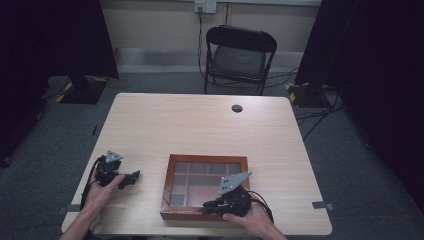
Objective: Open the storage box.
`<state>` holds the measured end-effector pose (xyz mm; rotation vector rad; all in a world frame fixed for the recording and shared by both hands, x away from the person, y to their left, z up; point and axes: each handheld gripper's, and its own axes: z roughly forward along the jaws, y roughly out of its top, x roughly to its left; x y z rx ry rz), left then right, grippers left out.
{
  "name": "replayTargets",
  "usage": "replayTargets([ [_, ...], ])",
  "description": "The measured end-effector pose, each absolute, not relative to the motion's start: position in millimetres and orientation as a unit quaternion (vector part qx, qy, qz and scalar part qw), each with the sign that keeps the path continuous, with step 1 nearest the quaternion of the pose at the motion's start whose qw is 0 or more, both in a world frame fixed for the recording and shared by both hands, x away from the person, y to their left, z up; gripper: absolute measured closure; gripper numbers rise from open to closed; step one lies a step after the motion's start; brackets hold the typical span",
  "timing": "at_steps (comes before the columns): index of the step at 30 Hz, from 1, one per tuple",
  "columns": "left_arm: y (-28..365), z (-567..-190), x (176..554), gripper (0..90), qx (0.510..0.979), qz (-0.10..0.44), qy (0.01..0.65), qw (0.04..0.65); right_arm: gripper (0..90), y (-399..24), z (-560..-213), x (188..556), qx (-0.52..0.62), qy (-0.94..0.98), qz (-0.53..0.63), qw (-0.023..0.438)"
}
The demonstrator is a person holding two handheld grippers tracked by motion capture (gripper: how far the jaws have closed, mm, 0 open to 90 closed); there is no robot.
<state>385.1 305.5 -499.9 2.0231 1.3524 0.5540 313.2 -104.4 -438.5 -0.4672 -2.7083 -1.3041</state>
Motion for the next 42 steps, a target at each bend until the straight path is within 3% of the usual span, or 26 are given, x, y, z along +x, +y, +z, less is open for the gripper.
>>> replayTargets([
  [12, 306, -497, 383, 15.1, 0.772, 0.206, 0.509, 0.321, 83.0, -110, -425, 317, -0.141, -0.885, -0.44, 0.052],
  [33, 296, -485, 374, 16.5, 0.78, 0.169, 0.474, 0.372, 82.8, -117, -404, 331, -0.137, -0.881, -0.448, 0.066],
  [42, 282, -476, 366, 16.5, 0.795, 0.17, 0.422, 0.401, 82.8, -114, -392, 336, -0.139, -0.88, -0.449, 0.064],
])
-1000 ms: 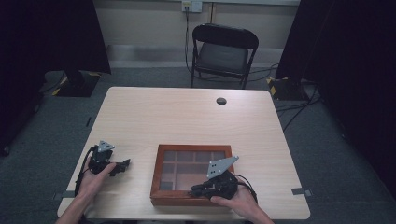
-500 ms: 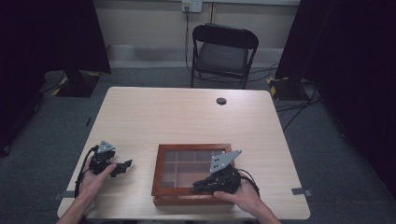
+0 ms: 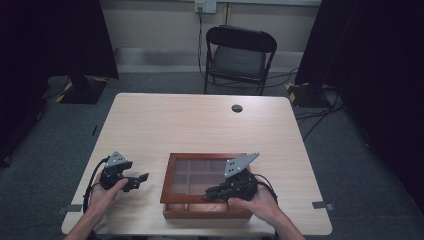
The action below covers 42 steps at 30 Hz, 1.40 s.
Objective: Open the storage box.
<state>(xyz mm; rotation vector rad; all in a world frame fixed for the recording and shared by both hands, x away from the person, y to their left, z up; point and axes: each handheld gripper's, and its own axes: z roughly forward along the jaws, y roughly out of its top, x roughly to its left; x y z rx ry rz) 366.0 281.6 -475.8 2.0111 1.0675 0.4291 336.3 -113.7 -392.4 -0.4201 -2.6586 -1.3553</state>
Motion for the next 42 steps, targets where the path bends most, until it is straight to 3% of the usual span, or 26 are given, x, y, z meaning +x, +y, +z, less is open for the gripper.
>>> replayTargets([
  [20, 259, -464, 354, 16.0, 0.804, 0.137, 0.358, 0.455, 82.8, -112, -374, 346, -0.134, -0.885, -0.44, 0.068],
  [23, 254, -464, 353, 16.1, 0.797, 0.103, 0.372, 0.464, 82.8, -112, -371, 348, -0.133, -0.885, -0.44, 0.067],
  [38, 216, -455, 350, 16.3, 0.815, 0.096, 0.319, 0.474, 82.9, -112, -357, 358, -0.131, -0.883, -0.446, 0.073],
  [42, 211, -451, 350, 16.2, 0.817, 0.122, 0.309, 0.472, 82.9, -112, -353, 359, -0.13, -0.882, -0.447, 0.067],
])
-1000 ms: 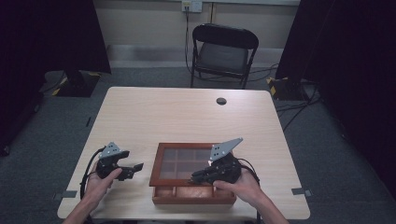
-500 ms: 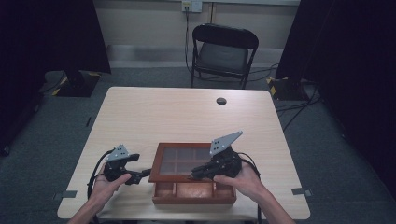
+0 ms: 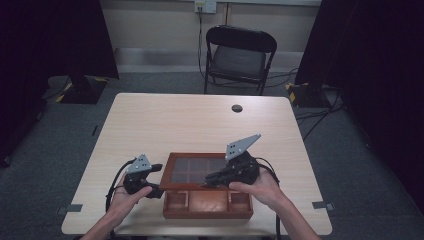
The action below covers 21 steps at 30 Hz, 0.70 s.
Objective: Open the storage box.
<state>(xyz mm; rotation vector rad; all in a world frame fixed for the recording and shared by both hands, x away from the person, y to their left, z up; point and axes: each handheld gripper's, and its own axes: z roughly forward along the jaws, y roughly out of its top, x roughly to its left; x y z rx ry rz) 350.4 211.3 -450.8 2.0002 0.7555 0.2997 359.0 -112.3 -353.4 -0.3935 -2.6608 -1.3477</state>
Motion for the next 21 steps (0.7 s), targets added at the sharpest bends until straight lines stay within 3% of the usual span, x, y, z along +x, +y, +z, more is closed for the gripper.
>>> replayTargets([
  [12, 205, -444, 349, 18.5, 0.798, 0.135, 0.302, 0.504, 82.0, -112, -355, 355, -0.136, -0.88, -0.451, 0.056],
  [13, 205, -444, 349, 18.4, 0.8, 0.135, 0.299, 0.502, 80.0, -112, -355, 354, -0.137, -0.88, -0.451, 0.051],
  [18, 205, -445, 350, 18.6, 0.805, 0.129, 0.293, 0.499, 46.4, -120, -356, 355, -0.172, -0.868, -0.466, 0.026],
  [21, 205, -443, 350, 18.6, 0.806, 0.133, 0.291, 0.498, 41.8, -129, -358, 354, -0.186, -0.862, -0.471, 0.019],
])
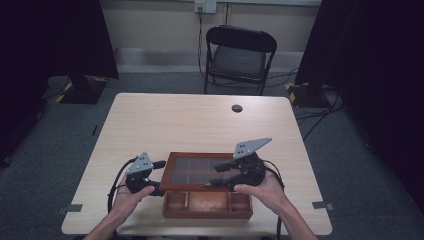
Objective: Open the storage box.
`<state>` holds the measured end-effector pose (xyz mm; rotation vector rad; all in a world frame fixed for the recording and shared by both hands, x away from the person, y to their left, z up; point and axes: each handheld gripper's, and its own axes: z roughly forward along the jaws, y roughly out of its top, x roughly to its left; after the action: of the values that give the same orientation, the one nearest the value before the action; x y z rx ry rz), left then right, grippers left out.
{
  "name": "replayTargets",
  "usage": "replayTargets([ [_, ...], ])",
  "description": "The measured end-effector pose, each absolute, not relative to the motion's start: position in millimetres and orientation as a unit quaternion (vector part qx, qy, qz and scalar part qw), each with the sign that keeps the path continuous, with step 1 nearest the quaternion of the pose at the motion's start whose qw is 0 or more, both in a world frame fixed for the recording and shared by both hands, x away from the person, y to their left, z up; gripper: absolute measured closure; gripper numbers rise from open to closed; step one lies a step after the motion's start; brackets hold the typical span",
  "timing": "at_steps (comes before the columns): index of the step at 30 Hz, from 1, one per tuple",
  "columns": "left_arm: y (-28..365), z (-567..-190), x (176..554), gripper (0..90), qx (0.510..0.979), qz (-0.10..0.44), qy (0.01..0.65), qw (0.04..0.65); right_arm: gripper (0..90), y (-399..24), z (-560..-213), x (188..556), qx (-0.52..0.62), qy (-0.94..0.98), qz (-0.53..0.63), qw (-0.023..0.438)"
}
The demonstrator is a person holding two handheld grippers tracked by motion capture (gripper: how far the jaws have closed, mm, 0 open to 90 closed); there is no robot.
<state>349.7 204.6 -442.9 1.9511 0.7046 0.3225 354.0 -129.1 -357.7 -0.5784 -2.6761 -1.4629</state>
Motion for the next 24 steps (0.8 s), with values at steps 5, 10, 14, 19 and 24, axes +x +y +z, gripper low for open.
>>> replayTargets([
  [5, 205, -439, 351, 18.8, 0.801, 0.134, 0.295, 0.503, 30.5, -148, -353, 350, -0.217, -0.845, -0.488, -0.008],
  [10, 206, -435, 351, 20.5, 0.801, 0.139, 0.296, 0.501, 24.9, -165, -354, 348, -0.233, -0.832, -0.503, -0.024],
  [14, 206, -429, 353, 21.3, 0.801, 0.145, 0.293, 0.501, 21.7, -174, -356, 347, -0.237, -0.825, -0.513, -0.029],
  [19, 206, -421, 357, 21.3, 0.796, 0.143, 0.295, 0.509, 19.2, -182, -359, 348, -0.248, -0.823, -0.511, -0.034],
  [24, 204, -415, 362, 21.3, 0.793, 0.133, 0.295, 0.517, 17.7, -187, -360, 350, -0.258, -0.819, -0.511, -0.046],
])
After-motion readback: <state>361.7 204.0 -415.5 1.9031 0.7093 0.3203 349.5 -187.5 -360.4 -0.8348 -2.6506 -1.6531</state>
